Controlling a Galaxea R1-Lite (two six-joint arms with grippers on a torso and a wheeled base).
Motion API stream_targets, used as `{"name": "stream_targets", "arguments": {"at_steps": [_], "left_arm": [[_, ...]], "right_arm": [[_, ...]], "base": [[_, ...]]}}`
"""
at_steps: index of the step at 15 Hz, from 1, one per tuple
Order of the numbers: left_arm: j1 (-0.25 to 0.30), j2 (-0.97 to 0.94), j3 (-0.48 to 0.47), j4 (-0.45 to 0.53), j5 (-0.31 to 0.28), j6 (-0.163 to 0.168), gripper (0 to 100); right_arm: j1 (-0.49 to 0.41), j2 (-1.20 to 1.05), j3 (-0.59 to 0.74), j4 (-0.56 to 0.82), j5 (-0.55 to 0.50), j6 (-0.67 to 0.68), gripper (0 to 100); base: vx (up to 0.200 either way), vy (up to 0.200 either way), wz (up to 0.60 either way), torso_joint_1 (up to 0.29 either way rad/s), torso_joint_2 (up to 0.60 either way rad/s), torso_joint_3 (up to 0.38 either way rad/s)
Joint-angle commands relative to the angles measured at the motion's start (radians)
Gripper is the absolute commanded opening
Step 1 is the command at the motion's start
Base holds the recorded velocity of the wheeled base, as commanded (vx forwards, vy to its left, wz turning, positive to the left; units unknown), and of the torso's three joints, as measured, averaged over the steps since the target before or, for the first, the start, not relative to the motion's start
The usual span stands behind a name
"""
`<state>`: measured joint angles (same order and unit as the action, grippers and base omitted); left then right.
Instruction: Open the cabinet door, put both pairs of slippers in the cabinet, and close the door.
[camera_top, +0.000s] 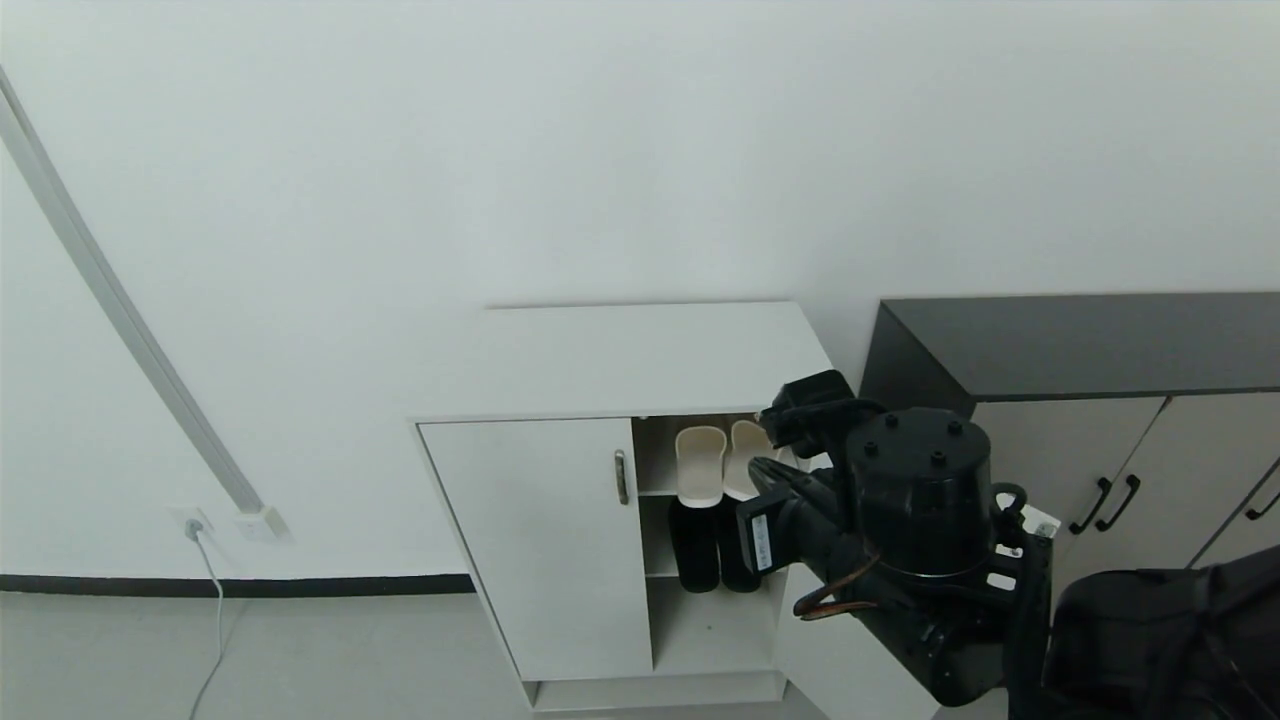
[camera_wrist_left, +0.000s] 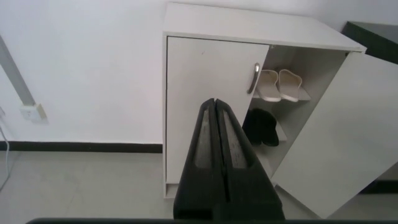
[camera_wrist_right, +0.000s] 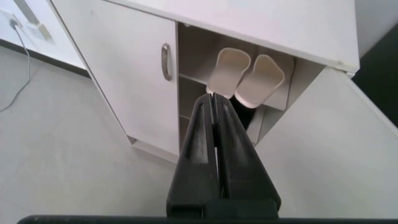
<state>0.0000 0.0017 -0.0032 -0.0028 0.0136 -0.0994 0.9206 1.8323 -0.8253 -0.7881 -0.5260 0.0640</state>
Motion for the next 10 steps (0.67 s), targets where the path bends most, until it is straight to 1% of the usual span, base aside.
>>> {"name": "stream_targets", "arguments": {"at_steps": [1,6,10], "left_arm": [[0.000,0.001,0.000,0.000,0.000,0.000,0],[0.002,0.000,0.000,0.000,0.000,0.000,0],[0.000,0.000,0.000,0.000,0.000,0.000,0]], "right_arm": [[0.000,0.002,0.000,0.000,0.000,0.000,0],[-0.014,0.012,0.008,-0.005,-0.002,-0.006,0],[-0.016,0.018,0.011,-0.005,-0.002,-0.007,0]], "base": [[0.000,0.000,0.00,0.193,-0.41,-0.227],[0.000,0.000,0.00,0.172,-0.37,-0.198],[0.000,0.000,0.00,0.019,-0.04,-0.021]]}}
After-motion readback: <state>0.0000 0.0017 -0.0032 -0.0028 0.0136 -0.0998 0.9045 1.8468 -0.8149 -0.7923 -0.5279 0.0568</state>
